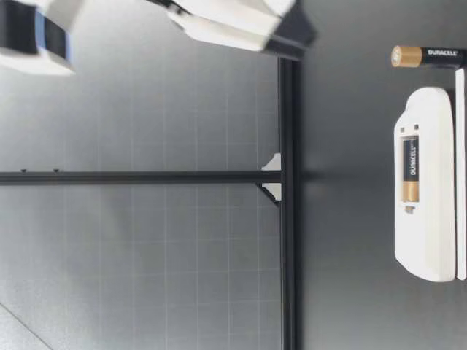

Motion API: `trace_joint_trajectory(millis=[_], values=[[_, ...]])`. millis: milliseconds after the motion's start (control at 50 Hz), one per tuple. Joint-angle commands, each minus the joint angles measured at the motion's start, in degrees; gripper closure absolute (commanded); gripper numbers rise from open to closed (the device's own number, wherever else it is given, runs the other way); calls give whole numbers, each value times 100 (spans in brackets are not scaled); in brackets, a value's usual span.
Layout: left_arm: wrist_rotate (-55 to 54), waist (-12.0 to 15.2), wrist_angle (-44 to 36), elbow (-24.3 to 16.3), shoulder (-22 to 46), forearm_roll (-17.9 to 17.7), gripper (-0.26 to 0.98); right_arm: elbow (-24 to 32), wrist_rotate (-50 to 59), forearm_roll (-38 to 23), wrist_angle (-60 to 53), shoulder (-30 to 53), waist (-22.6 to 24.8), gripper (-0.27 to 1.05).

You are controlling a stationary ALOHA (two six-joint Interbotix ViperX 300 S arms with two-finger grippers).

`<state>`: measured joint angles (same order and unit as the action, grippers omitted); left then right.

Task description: Place the battery into the slot of the remote controller.

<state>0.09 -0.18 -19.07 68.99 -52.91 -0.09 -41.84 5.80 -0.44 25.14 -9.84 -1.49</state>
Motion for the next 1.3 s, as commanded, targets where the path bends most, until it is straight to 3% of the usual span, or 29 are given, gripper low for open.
trace_joint_trajectory(millis=[0, 240, 1040, 1280], values=[[0, 18, -53, -79, 35, -9, 87, 220, -9, -70, 62, 114, 26, 30], [0, 18, -53, -35, 62, 0, 87, 360, -9, -404, 62, 580, 26, 30], [-53, 18, -53, -26, 176, -9, 87, 466, 9, -422, 53, 1283, 26, 30], [-62, 18, -53, -26, 176, -9, 87, 492, 18, -422, 53, 1327, 35, 42]])
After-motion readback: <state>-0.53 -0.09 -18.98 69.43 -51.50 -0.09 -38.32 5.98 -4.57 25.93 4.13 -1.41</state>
